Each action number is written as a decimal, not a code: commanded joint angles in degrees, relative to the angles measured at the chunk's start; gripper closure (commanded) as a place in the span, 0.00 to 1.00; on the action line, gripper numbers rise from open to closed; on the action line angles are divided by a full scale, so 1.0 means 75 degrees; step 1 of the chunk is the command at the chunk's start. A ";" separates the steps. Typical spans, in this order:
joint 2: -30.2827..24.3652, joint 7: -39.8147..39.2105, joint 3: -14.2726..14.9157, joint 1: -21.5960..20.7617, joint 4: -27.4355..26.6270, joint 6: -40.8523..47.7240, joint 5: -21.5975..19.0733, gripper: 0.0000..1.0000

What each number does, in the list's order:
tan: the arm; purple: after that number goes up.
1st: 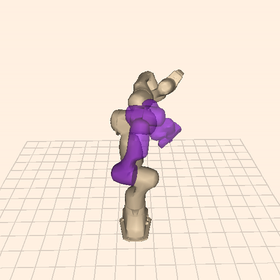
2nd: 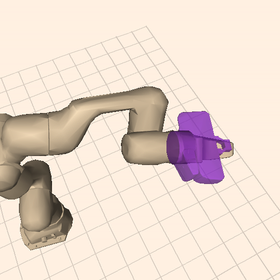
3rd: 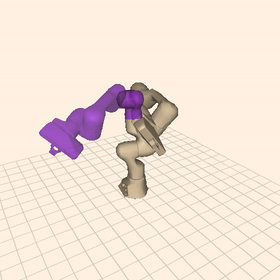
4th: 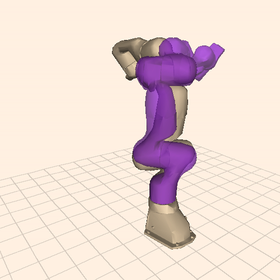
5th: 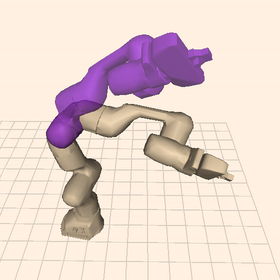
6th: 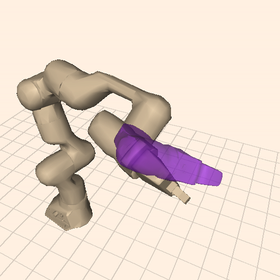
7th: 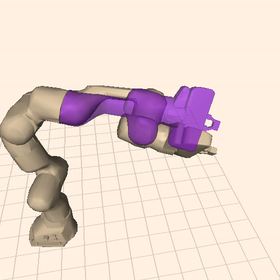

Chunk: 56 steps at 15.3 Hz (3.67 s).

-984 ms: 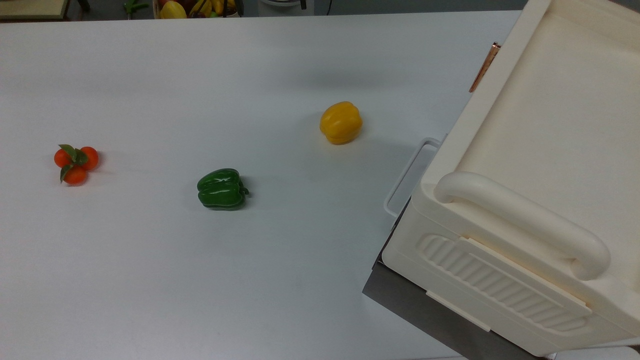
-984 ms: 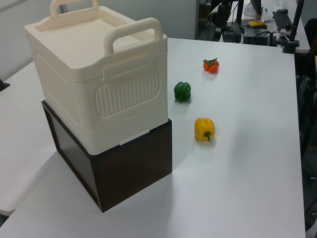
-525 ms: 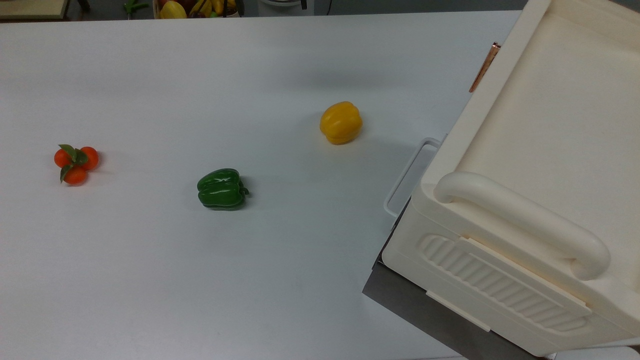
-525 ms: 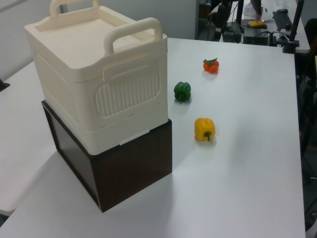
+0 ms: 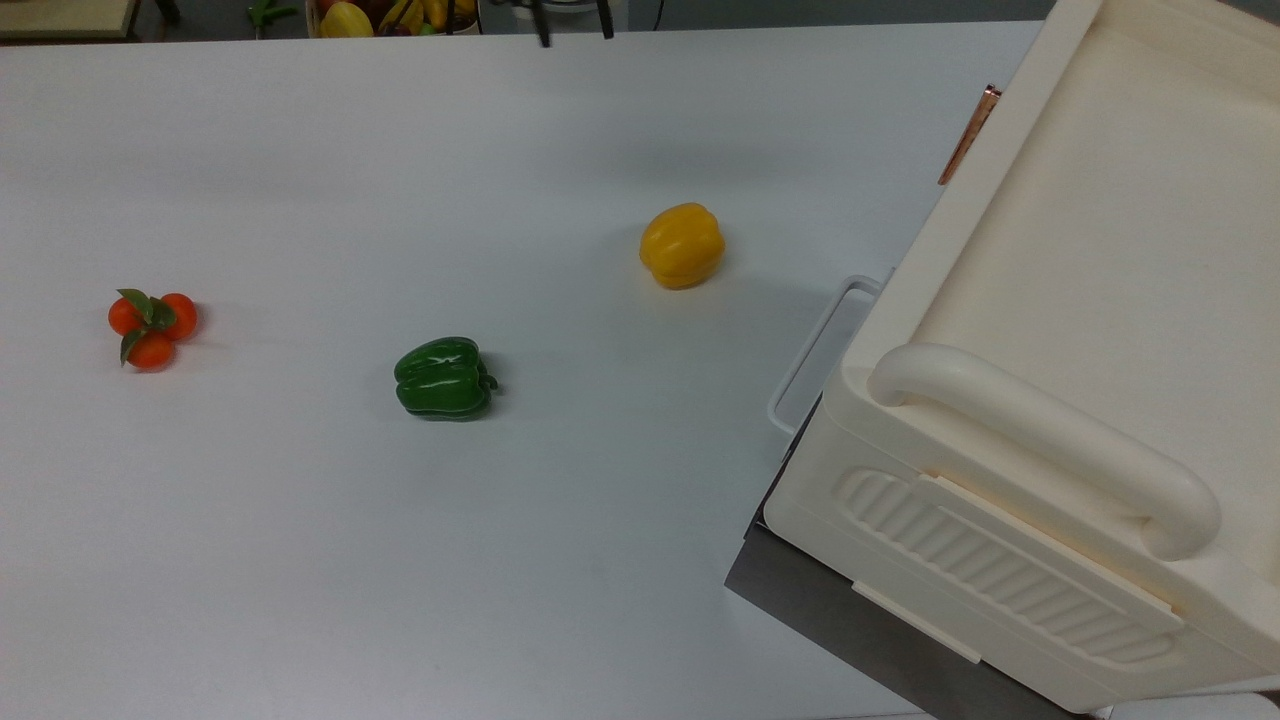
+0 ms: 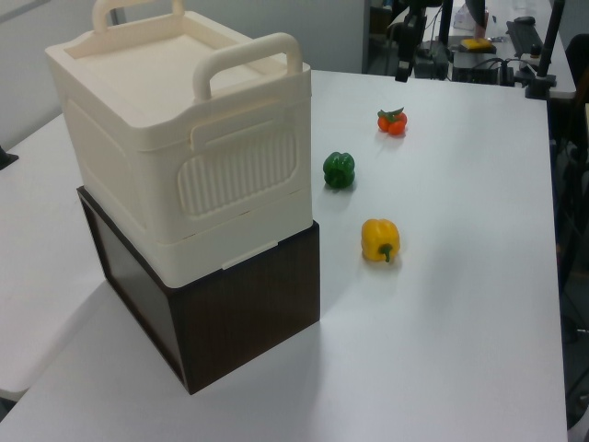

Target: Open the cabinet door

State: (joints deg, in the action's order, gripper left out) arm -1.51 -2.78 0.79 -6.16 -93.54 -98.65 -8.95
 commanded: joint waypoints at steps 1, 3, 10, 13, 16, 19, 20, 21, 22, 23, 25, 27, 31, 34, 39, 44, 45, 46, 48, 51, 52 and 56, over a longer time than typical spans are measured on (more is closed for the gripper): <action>-0.0033 -0.0145 -0.0327 -0.0069 -0.0079 -0.0218 -0.0307 0.69; 0.0014 -0.0168 -0.0690 -0.0069 -0.0045 -0.0532 -0.0319 0.69; 0.0330 -0.2437 -0.1910 -0.0069 -0.0033 -0.1987 -0.0319 0.69; 0.0517 -0.3178 -0.2168 -0.0069 -0.0033 -0.2758 -0.0307 0.71; 0.0729 -0.4021 -0.2390 -0.0069 -0.0033 -0.3311 -0.0307 0.76; 0.0788 -0.4480 -0.2554 -0.0069 -0.0021 -0.3603 -0.0493 0.76; 0.0788 -0.4562 -0.2601 -0.0069 -0.0021 -0.3721 -0.0576 0.76; 0.0823 -0.4598 -0.2660 -0.0069 -0.0021 -0.3780 -0.0577 0.76; 0.0858 -0.4621 -0.2695 -0.0069 -0.0021 -0.3792 -0.0588 0.76; 0.0881 -0.4622 -0.2730 -0.0081 0.0049 -0.3793 -0.0588 0.76; 0.0940 -0.4622 -0.2743 -0.0198 0.0108 -0.3990 -0.0589 0.76; 0.1034 -0.4598 -0.2743 -0.0221 0.0108 -0.4307 -0.0588 0.76; 0.1139 -0.4633 -0.2754 -0.0221 0.0120 -0.4647 -0.0565 0.76; 0.1256 -0.4633 -0.2789 -0.0221 0.0120 -0.4928 -0.0565 0.75; 0.1374 -0.4610 -0.3000 -0.0210 0.0120 -0.5222 -0.0530 0.73; 0.1362 -0.4633 -0.3071 -0.0221 0.0096 -0.5222 -0.0483 1.00; 0.1350 -0.4622 -0.3071 -0.0221 0.0096 -0.5211 -0.0483 1.00; 0.1315 -0.4610 -0.3071 -0.0210 0.0085 -0.5199 -0.0518 1.00; 0.1245 -0.4575 -0.3082 -0.0163 0.0073 -0.5105 -0.0541 1.00; 0.1035 -0.4493 -0.3082 -0.0105 -0.0032 -0.4814 -0.0577 1.00; 0.0964 -0.4435 -0.3082 -0.0035 -0.0033 -0.4510 -0.0577 1.00; 0.0601 -0.4434 -0.3059 0.0282 -0.0044 -0.3396 -0.0577 1.00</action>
State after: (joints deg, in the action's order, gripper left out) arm 6.72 -35.80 -21.62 -5.77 -92.74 -131.29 -12.57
